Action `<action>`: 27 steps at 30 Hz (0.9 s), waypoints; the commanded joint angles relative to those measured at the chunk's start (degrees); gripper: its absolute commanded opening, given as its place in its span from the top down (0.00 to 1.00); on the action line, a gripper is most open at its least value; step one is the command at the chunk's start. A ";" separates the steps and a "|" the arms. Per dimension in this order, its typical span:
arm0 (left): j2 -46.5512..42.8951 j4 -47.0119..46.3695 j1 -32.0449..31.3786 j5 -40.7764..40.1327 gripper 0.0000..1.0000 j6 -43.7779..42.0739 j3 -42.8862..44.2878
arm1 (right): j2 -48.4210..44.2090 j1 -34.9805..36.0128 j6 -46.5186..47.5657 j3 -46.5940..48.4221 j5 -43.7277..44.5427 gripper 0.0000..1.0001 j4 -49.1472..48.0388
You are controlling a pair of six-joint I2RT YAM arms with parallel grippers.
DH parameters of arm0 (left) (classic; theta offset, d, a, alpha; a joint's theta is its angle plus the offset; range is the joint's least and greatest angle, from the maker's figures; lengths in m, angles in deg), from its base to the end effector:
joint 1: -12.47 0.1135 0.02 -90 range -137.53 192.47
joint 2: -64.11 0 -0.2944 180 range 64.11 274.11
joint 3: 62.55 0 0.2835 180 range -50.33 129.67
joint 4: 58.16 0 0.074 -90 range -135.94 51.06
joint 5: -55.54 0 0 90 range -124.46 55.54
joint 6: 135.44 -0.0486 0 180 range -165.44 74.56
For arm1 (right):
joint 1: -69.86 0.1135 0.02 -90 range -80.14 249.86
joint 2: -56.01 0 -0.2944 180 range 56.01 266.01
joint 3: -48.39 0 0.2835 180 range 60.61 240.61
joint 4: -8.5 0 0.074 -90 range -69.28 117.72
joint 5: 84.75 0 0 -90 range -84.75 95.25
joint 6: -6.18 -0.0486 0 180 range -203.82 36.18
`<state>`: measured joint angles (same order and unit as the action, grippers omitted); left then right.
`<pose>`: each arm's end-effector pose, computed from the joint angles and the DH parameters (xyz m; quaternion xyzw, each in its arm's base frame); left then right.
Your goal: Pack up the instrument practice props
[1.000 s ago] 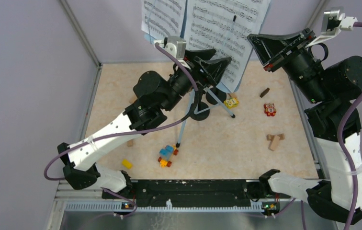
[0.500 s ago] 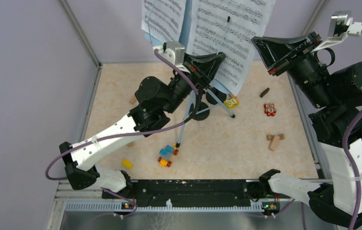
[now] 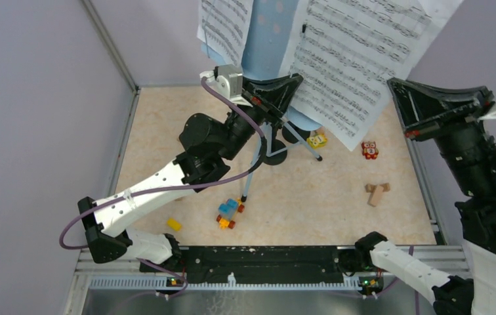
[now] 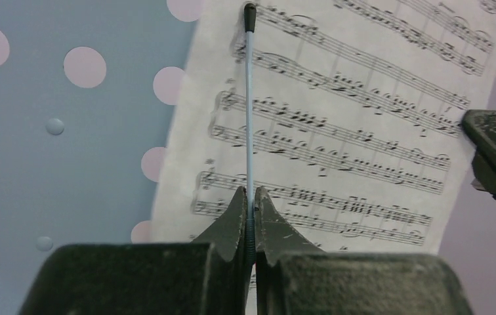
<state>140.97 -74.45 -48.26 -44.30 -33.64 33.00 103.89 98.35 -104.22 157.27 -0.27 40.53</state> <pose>0.1644 -0.2764 0.5609 0.1213 0.4504 -0.4908 0.7359 0.0567 0.0361 0.6391 -0.0772 0.5030 0.3783 0.7732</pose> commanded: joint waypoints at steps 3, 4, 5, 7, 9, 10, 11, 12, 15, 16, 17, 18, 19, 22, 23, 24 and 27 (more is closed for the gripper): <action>-2.70 -2.92 -0.06 0.59 1.00 -0.19 -0.53 | -2.90 0.43 1.02 -1.22 0.93 1.00 0.71; -2.58 -2.87 -0.03 0.61 1.00 -0.09 -0.57 | -2.80 0.43 0.52 -1.73 -0.13 1.00 0.44; -2.46 -2.87 -0.03 0.63 1.00 -0.04 -0.61 | -2.79 0.43 0.09 -2.26 -1.01 1.00 -0.12; -2.27 -2.76 -0.03 0.57 1.00 0.15 -0.71 | -3.12 0.40 -0.90 -3.87 -2.60 0.87 -2.01; -2.07 -2.63 -0.04 0.62 1.00 0.34 -0.70 | -3.24 0.43 -1.94 -5.16 -3.32 0.78 -3.69; -1.94 -2.53 -0.07 0.62 1.00 0.40 -0.71 | -3.12 0.43 -2.29 -5.57 -3.47 0.75 -4.26; -1.91 -2.51 -0.03 0.61 1.00 0.49 -0.71 | -2.90 0.41 -2.49 -5.70 -3.65 0.72 -4.51; -1.88 -2.51 -0.07 0.66 1.00 0.55 -0.67 | -2.55 0.42 -2.76 -5.70 -3.81 0.70 -4.66; -1.79 -2.43 -0.04 0.63 1.00 0.68 -0.71 | -1.65 0.43 -3.33 -6.06 -4.07 0.67 -5.16; -1.78 -2.43 -0.08 0.62 1.00 0.69 -0.70 | -1.37 0.43 -3.48 -6.20 -4.18 0.67 -5.40; -1.78 -2.43 -0.09 0.62 1.00 0.69 -0.67 | -1.04 0.43 -3.62 -6.26 -4.37 0.68 -5.54; -1.80 -2.43 -0.05 0.62 1.00 0.78 -0.73 | -0.86 0.41 -3.72 -6.35 -4.45 0.70 -5.64; -1.66 -2.47 -0.09 0.62 1.00 0.78 -0.71 | -0.70 0.42 -3.78 -6.47 -4.50 0.72 -5.80; -1.58 -2.52 -0.08 0.54 1.00 0.93 -0.71 | -0.66 0.43 -3.73 -6.62 -4.50 0.93 -6.25; -1.51 -2.51 -0.01 0.53 1.00 0.95 -0.64 | -0.74 0.43 -3.57 -6.61 -4.39 1.00 -6.27; -1.49 -2.51 -0.05 0.53 1.00 0.96 -0.63 | -1.01 0.43 -3.33 -6.63 -4.05 1.00 -6.03; -1.52 -2.51 -0.09 0.36 1.00 1.04 -0.55 | -2.51 0.42 -2.48 -7.01 -2.15 1.00 -4.92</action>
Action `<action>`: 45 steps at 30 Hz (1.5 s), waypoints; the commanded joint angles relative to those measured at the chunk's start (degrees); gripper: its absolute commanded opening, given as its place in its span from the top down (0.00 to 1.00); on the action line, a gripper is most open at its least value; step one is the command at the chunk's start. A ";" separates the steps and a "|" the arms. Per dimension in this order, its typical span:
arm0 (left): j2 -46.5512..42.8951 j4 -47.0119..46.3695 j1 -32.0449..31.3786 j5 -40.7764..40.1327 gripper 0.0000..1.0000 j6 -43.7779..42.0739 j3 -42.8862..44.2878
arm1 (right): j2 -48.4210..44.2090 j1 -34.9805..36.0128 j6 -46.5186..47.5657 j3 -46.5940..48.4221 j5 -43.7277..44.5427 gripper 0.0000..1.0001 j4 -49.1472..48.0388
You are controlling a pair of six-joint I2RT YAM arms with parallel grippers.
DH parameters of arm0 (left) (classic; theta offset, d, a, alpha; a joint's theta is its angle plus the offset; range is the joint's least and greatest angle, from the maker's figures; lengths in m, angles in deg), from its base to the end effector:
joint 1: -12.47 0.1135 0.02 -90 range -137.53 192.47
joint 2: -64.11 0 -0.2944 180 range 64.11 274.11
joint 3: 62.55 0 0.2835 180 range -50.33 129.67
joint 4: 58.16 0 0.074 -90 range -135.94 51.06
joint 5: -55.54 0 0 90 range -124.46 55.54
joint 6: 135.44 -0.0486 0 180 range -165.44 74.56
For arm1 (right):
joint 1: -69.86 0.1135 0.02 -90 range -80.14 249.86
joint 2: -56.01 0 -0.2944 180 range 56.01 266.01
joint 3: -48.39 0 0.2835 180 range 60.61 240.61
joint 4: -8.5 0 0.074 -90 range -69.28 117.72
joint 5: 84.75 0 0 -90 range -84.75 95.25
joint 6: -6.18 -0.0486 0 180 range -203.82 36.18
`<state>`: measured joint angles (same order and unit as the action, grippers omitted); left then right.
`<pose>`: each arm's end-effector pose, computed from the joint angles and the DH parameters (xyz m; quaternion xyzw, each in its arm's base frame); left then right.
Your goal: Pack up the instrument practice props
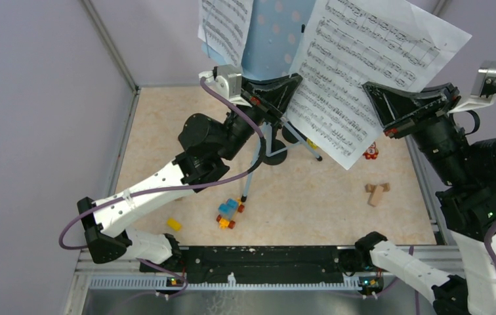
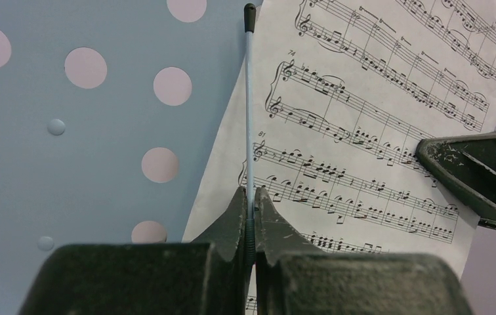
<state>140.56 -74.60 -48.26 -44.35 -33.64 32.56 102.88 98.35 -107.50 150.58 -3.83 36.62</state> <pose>0.1634 -0.2745 0.5605 0.1206 0.4497 -0.4909 0.7364 0.0742 0.0490 0.6173 -0.0893 0.5161 0.4112 0.7461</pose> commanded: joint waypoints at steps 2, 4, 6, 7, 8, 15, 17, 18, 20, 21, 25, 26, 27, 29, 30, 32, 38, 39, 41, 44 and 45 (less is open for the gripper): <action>-1.21 -2.38 -0.07 0.31 1.00 1.01 -0.10 | -3.44 0.43 1.36 -0.72 2.94 1.00 0.01; -1.38 -2.19 -0.04 0.44 1.00 1.24 -0.08 | -5.70 0.38 1.80 -1.04 5.00 1.00 1.94; -1.74 -2.29 -0.01 0.57 1.00 1.45 -0.25 | -8.38 0.42 1.93 -1.76 8.08 1.00 4.98; -1.84 -2.28 -0.07 0.50 1.00 1.48 -0.38 | -9.93 0.40 1.82 -2.31 10.27 1.00 6.52; -1.90 -2.11 -0.04 0.42 1.00 1.44 -0.45 | -11.65 0.42 1.34 -2.90 13.05 1.00 8.47; -2.55 -0.33 -0.04 -1.84 1.00 0.86 -0.59 | -20.89 0.38 -4.35 -8.15 34.07 1.00 25.81; -2.32 0.68 -0.06 -1.93 1.00 0.63 -0.13 | -20.25 0.42 -6.50 -7.17 41.12 1.00 34.04; -2.14 1.41 -0.06 -1.95 1.00 0.57 0.38 | -19.37 0.43 -8.00 -6.62 44.74 1.00 38.17; -2.09 2.56 -0.01 -1.97 1.00 0.51 0.74 | -17.75 0.45 -8.44 -7.49 49.58 1.00 42.44; -1.99 2.95 -0.07 -1.91 1.00 0.51 0.70 | -17.03 0.43 -8.45 -8.41 50.49 1.00 43.55; -1.90 5.35 -0.03 -0.75 0.72 -0.58 1.25 | -13.49 0.41 -8.70 -14.99 48.53 1.00 42.77; -1.87 5.98 -0.08 -0.59 0.66 -0.81 1.30 | -12.61 0.39 -9.15 -17.32 46.93 1.00 40.98; -1.91 6.59 -0.08 -0.54 0.58 -0.96 1.31 | -11.81 0.42 -9.87 -20.19 45.20 1.00 39.42; -2.11 7.95 -0.02 -0.47 0.38 -1.14 1.22 | -10.45 0.43 -11.34 -25.91 41.42 1.00 34.72; -2.28 9.22 -0.04 -0.39 0.28 -1.16 1.22 | -9.88 0.43 -11.97 -28.83 40.05 1.00 32.36; -2.56 11.11 -0.01 -0.46 0.10 -1.47 1.31 | -8.88 0.40 -12.98 -33.44 38.49 1.00 27.65; -3.76 18.13 0.03 -2.13 0.02 -2.46 2.72 | -4.98 -0.34 -13.90 -41.32 37.85 1.00 19.04; -4.09 18.53 0.04 -1.93 0.02 -2.47 2.64 | -4.20 -0.89 -14.07 -42.22 37.68 1.00 18.45; -4.64 19.40 0.01 -1.57 0.02 -2.32 2.56 | -3.34 -2.45 -14.31 -44.59 37.29 1.00 17.08; -5.74 20.36 -0.02 -1.45 0.02 -1.68 2.12 | -3.32 -6.90 -14.84 -49.03 33.94 1.00 13.54; -6.22 20.49 -0.06 -1.58 0.02 -1.50 1.52 | -3.32 -8.85 -15.30 -50.75 32.44 1.00 11.98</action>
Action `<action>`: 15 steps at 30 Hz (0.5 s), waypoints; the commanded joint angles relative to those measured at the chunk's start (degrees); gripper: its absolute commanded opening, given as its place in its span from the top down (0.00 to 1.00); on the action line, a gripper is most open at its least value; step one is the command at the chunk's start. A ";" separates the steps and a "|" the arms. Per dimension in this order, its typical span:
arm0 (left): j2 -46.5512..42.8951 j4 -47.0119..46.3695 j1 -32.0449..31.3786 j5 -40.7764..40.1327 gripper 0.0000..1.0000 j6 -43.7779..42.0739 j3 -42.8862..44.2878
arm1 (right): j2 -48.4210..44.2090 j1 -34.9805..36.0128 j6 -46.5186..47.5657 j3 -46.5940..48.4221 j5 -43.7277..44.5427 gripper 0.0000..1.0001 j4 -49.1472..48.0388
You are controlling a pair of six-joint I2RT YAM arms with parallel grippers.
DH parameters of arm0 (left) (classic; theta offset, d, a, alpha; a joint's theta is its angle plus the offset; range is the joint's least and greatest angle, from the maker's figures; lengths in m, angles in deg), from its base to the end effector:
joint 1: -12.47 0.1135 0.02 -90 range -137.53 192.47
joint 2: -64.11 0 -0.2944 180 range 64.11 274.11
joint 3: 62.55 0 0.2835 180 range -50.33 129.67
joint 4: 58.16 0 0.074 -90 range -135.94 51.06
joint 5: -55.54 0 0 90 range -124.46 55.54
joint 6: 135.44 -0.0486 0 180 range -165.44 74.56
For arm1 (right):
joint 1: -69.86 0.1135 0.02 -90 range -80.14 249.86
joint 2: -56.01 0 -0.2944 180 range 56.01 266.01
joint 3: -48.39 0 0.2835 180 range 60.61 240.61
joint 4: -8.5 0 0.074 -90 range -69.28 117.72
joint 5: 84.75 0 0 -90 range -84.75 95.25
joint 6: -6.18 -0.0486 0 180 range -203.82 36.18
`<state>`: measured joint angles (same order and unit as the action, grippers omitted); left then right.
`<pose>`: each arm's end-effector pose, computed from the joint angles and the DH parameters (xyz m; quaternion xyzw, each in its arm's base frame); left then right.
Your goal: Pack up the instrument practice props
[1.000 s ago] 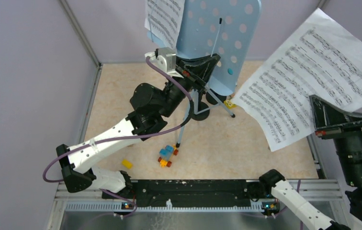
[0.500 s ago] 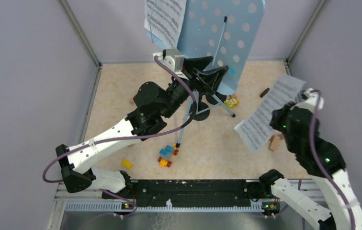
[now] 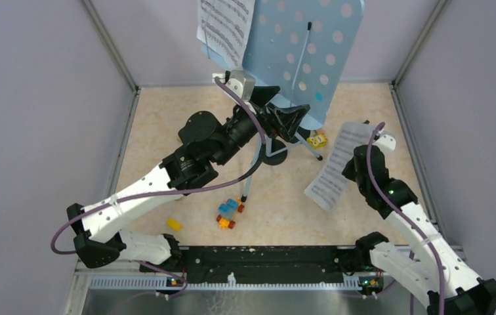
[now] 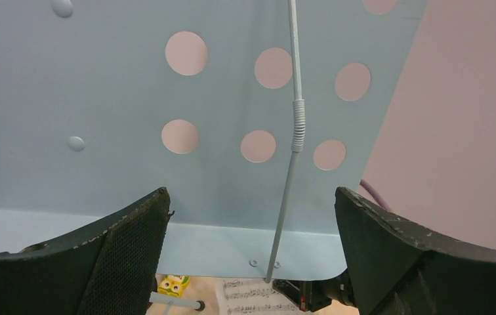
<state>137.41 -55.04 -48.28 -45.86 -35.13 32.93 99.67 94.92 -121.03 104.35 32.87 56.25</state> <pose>0.1613 -0.2683 0.5422 0.1729 0.5568 -0.4240 0.6930 0.1720 0.0556 0.3092 0.2001 0.8467 0.0485 0.4906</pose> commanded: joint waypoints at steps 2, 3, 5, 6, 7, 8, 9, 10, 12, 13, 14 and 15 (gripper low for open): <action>-4.69 0.83 0.02 -1.50 0.02 0.82 -0.55 | 0.38 -10.28 -2.81 -7.33 -6.95 1.00 -10.57; -5.39 0.53 0.07 -2.26 0.02 1.42 -1.56 | 0.97 -12.03 -3.46 -8.48 -7.78 1.00 -11.39; -6.94 -0.99 0.04 -2.86 0.02 2.44 -4.18 | 2.22 -14.93 -4.26 -10.00 -9.17 1.00 -12.31; -7.69 -1.45 -0.04 -2.88 0.02 2.86 -5.11 | 2.71 -15.78 -4.54 -10.46 -9.39 0.99 -12.55; -8.27 -1.58 0.01 -2.88 0.02 3.10 -5.78 | 3.19 -16.35 -4.73 -10.71 -9.30 0.94 -12.54; -8.67 -1.53 -0.02 -2.97 0.02 3.26 -6.20 | 3.66 -16.77 -4.93 -10.82 -9.23 0.87 -12.44; -8.96 -1.41 -0.05 -3.05 0.02 3.35 -6.38 | 3.85 -17.14 -5.16 -10.82 -8.98 0.78 -12.23; -9.28 -1.20 -0.06 -3.10 0.02 3.54 -6.53 | 3.91 -17.32 -5.34 -10.79 -8.58 0.68 -11.83; -9.76 -0.61 -0.03 -2.98 0.02 3.83 -6.63 | 3.55 -17.94 -5.07 -10.24 -8.32 0.49 -10.42; -9.87 -0.17 -0.05 -2.84 0.02 3.99 -6.62 | 3.00 -17.98 -5.06 -9.41 -7.80 0.43 -9.20; -10.22 0.28 -0.02 -2.84 0.02 4.08 -6.67 | 2.05 -18.05 -5.22 -8.79 -6.98 0.39 -8.05; -10.63 0.69 -0.02 -2.84 0.02 4.11 -6.80 | 0.68 -18.09 -5.48 -8.20 -5.99 0.36 -7.03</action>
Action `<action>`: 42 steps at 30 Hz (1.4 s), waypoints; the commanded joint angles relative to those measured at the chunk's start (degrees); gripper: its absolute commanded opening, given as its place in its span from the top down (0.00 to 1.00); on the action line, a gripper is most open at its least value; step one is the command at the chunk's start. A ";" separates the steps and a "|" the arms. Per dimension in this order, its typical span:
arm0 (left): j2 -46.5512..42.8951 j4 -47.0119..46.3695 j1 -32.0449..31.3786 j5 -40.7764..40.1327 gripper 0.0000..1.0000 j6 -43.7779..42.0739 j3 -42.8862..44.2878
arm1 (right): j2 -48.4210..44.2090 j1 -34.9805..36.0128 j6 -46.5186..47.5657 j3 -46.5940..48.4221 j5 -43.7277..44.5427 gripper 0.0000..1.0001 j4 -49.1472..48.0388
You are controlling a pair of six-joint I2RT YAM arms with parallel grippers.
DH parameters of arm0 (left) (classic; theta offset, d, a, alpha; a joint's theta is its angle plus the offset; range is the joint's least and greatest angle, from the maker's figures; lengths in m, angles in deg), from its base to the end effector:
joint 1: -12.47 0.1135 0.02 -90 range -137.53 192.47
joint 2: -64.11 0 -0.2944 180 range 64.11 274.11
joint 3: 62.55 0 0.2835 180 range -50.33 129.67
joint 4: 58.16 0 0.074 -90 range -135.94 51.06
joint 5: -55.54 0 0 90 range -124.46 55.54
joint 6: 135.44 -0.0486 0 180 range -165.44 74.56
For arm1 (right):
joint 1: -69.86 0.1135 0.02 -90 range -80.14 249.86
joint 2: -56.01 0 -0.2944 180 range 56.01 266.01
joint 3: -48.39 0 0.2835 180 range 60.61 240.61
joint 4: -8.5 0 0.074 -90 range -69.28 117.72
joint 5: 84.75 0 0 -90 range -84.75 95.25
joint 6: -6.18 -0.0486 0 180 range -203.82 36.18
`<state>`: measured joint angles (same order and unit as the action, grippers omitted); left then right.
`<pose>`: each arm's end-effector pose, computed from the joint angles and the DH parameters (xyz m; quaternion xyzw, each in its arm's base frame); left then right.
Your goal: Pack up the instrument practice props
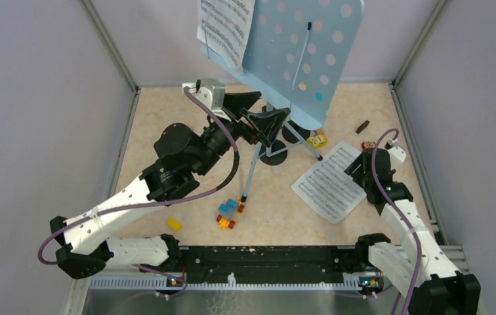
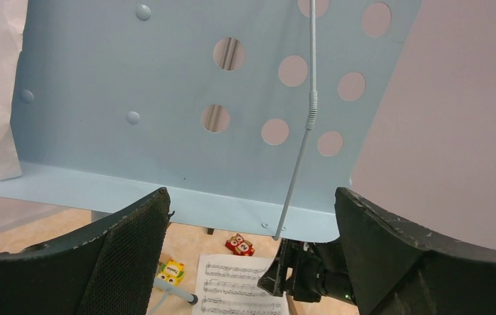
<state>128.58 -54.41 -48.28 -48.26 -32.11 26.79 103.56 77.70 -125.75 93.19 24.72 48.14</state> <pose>0.1388 -0.2241 0.5421 0.1350 0.5539 -0.4390 0.6945 0.1934 0.0103 0.2363 0.3296 0.8421 0.0271 0.4260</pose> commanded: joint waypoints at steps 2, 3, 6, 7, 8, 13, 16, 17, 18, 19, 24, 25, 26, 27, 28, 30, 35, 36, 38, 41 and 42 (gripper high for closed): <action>-2.82 0.50 -0.05 -0.84 0.02 1.02 -1.23 | -6.53 -0.78 -1.03 5.04 4.71 0.34 4.07; -3.39 0.74 -0.07 -1.11 0.02 0.94 -1.46 | -8.36 -0.80 -1.04 6.31 6.89 0.33 5.38; -5.21 2.85 -0.04 -1.55 0.02 0.47 -1.22 | -13.01 -0.86 0.34 12.25 11.08 0.32 9.62; -5.69 4.26 -0.01 -1.78 0.02 0.17 -1.07 | -14.54 -0.87 1.30 14.88 11.79 0.32 10.65; -6.30 5.45 0.00 -1.74 0.02 -0.30 -1.06 | -15.80 -0.83 2.64 17.78 11.79 0.32 11.21; -9.35 8.14 -0.09 -5.70 0.02 -3.09 -3.84 | -18.18 -0.82 12.20 36.75 0.79 0.39 7.26; -10.33 8.22 -0.02 -8.25 0.02 -6.84 -3.38 | -14.10 -0.79 16.50 49.53 -10.49 0.39 5.21; -10.32 10.00 -0.06 -8.99 0.02 -8.20 -2.67 | -11.66 -0.81 17.54 54.10 -15.84 0.38 5.48; -10.01 11.10 -0.07 -10.31 0.02 -9.68 -1.57 | -8.98 -0.83 17.81 58.42 -22.80 0.37 5.87; -9.61 12.22 -0.01 -10.16 0.02 -11.81 -0.56 | -6.36 -0.77 17.55 64.13 -30.72 0.37 5.89; -8.00 17.80 -0.07 -9.05 0.02 -14.45 0.33 | 2.20 -0.85 1.29 72.90 -64.96 0.36 -12.43; -8.41 18.01 -0.05 -8.47 0.02 -13.83 -0.48 | 3.90 -0.82 -2.12 74.79 -68.06 0.36 -16.22; -8.90 18.32 -0.06 -8.17 0.02 -13.54 -1.21 | 5.55 -0.47 -5.32 76.60 -69.69 0.36 -19.49; -9.16 18.57 -0.06 -8.27 0.02 -13.50 -1.68 | 7.38 -0.04 -8.97 78.21 -71.56 0.36 -23.01; -9.51 18.97 -0.05 -8.72 0.02 -13.45 -2.08 | 8.99 0.16 -13.13 78.99 -72.46 0.35 -27.91; -9.90 20.00 -0.07 -9.77 0.02 -13.50 -2.30 | 12.57 0.31 -20.35 81.28 -73.10 0.35 -35.77; -10.44 22.56 0.00 -11.79 0.02 -10.91 -1.96 | 20.06 5.74 -15.92 93.52 -68.51 0.35 -28.14; -10.58 22.90 0.01 -11.93 0.02 -10.59 -2.02 | 21.35 8.08 -13.88 94.86 -66.85 0.35 -25.42; -10.74 23.08 0.01 -12.26 0.02 -9.94 -2.33 | 23.62 13.25 -8.43 97.49 -64.59 0.35 -19.85; -10.95 22.98 -0.05 -13.20 0.02 -9.16 -3.00 | 26.21 21.01 -0.54 100.07 -59.12 0.35 -13.86; -11.12 22.91 -0.01 -13.51 0.02 -8.86 -3.30 | 27.02 22.98 1.55 100.66 -57.54 0.35 -12.50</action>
<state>118.66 -30.89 -48.28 -59.76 -42.74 24.30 128.78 93.85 -134.23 190.12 -39.13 28.12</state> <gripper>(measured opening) 0.984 0.646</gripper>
